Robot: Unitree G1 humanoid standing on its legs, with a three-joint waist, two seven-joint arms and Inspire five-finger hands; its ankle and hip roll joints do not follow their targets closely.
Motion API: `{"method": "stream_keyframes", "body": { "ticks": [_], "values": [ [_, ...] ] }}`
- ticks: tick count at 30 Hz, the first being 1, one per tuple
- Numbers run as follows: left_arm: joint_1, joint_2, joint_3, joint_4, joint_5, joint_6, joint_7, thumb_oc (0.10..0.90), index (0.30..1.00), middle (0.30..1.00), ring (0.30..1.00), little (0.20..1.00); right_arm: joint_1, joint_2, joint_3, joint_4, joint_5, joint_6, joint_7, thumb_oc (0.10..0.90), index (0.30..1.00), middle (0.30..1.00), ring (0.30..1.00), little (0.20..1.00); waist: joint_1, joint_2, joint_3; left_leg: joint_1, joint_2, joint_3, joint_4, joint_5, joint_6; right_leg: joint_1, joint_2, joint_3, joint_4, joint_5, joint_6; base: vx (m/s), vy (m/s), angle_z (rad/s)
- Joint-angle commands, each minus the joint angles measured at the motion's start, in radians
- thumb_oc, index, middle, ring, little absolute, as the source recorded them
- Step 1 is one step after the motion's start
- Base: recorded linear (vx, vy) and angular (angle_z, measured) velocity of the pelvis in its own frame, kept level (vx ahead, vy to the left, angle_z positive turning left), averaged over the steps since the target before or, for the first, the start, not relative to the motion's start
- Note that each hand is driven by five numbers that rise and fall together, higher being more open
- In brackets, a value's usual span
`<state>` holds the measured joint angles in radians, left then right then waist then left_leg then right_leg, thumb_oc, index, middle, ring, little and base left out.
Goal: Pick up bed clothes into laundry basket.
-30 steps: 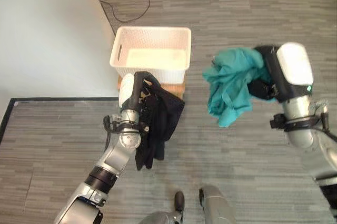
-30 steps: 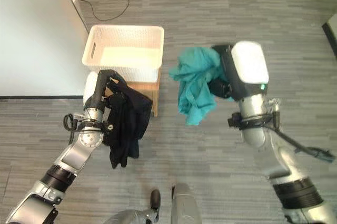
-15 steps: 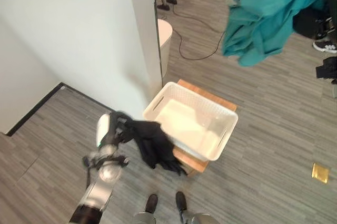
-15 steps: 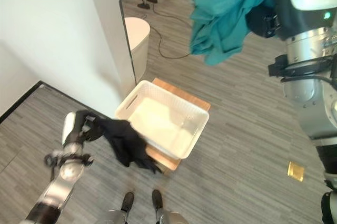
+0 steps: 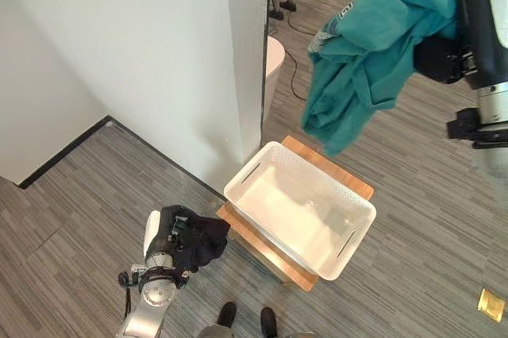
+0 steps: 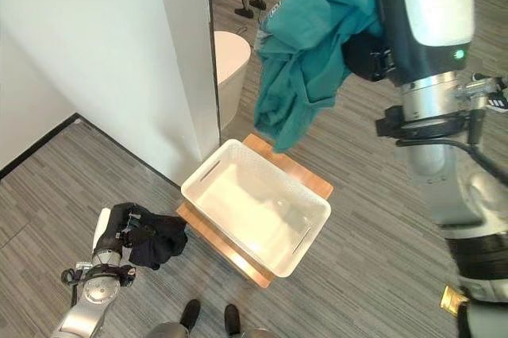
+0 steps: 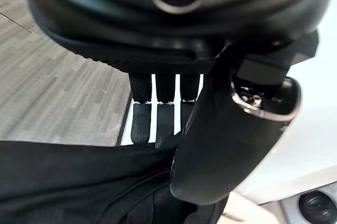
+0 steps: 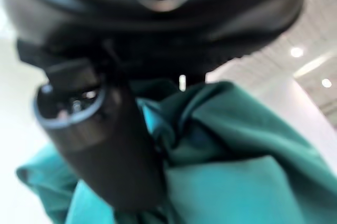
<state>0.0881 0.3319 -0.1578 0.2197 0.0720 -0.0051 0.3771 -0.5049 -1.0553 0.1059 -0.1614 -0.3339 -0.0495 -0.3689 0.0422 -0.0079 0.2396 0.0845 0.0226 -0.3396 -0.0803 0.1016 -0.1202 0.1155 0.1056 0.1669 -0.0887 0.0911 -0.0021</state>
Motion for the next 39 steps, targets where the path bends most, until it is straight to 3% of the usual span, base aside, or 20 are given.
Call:
{"method": "stream_keyframes", "body": {
  "ticks": [1, 10, 20, 34, 35, 39],
  "values": [
    [-0.047, 0.038, -0.039, -0.08, 0.004, -0.114, 0.018, 0.4, 0.3, 0.3, 0.3, 0.3, -0.065, 0.02, -0.046, -0.005, 0.003, -0.011, -0.027, 0.4, 0.3, 0.3, 0.3, 0.3, 0.026, -0.03, -0.174, -0.01, -0.025, 0.004, -0.007, -0.128, 0.04, -0.106, -0.142, 0.014, 0.007, -0.057, 0.13, -0.02, 0.015, -0.03],
    [-0.063, 0.018, -0.082, -0.081, 0.013, -0.105, 0.003, 0.4, 0.3, 0.3, 0.3, 0.3, 0.011, 0.16, -0.001, 0.047, -0.063, 0.015, -0.004, 0.4, 0.3, 0.3, 0.3, 0.3, 0.031, -0.022, -0.179, 0.025, -0.018, 0.007, -0.007, -0.152, 0.052, -0.079, -0.15, 0.004, 0.024, -0.077, 0.119, -0.01, 0.009, 0.0],
    [-0.055, 0.045, -0.104, -0.068, -0.026, -0.126, -0.022, 0.4, 0.3, 0.3, 0.3, 0.3, -0.072, 0.209, 0.178, 0.472, 0.013, 0.058, 0.009, 0.4, 0.3, 0.3, 0.3, 0.3, 0.07, -0.027, -0.167, 0.049, -0.014, 0.021, -0.007, -0.163, 0.058, -0.053, -0.163, -0.01, 0.018, -0.078, 0.124, 0.02, 0.012, -0.01],
    [-0.019, 0.051, -0.091, -0.008, -0.088, -0.145, -0.053, 0.4, 0.3, 0.3, 0.3, 0.3, -0.12, 0.38, 0.264, 0.798, 0.039, 0.1, 0.016, 0.4, 0.3, 0.3, 0.3, 0.3, 0.129, -0.027, -0.132, -0.053, -0.038, -0.001, -0.007, -0.128, 0.058, -0.129, -0.171, -0.023, 0.001, -0.055, 0.133, 0.04, 0.003, 0.05],
    [-0.025, 0.049, -0.092, -0.003, -0.089, -0.144, -0.05, 0.4, 0.3, 0.3, 0.3, 0.3, -0.127, 0.389, 0.268, 0.818, 0.042, 0.102, 0.016, 0.8, 0.9, 0.9, 0.9, 0.9, 0.129, -0.028, -0.131, -0.057, -0.039, -0.003, -0.007, -0.128, 0.058, -0.132, -0.172, -0.025, 0.001, -0.055, 0.133, 0.0, -0.02, 0.1],
    [-0.053, 0.052, -0.088, -0.003, -0.088, -0.142, -0.039, 0.4, 0.3, 0.3, 0.3, 0.3, -0.145, 0.387, 0.289, 0.832, 0.042, 0.112, 0.034, 0.8, 0.9, 0.9, 0.9, 0.9, 0.133, -0.029, -0.13, -0.058, -0.043, -0.011, -0.007, -0.131, 0.057, -0.131, -0.168, -0.026, 0.001, -0.062, 0.132, 0.01, -0.023, 0.13]
  ]
}}
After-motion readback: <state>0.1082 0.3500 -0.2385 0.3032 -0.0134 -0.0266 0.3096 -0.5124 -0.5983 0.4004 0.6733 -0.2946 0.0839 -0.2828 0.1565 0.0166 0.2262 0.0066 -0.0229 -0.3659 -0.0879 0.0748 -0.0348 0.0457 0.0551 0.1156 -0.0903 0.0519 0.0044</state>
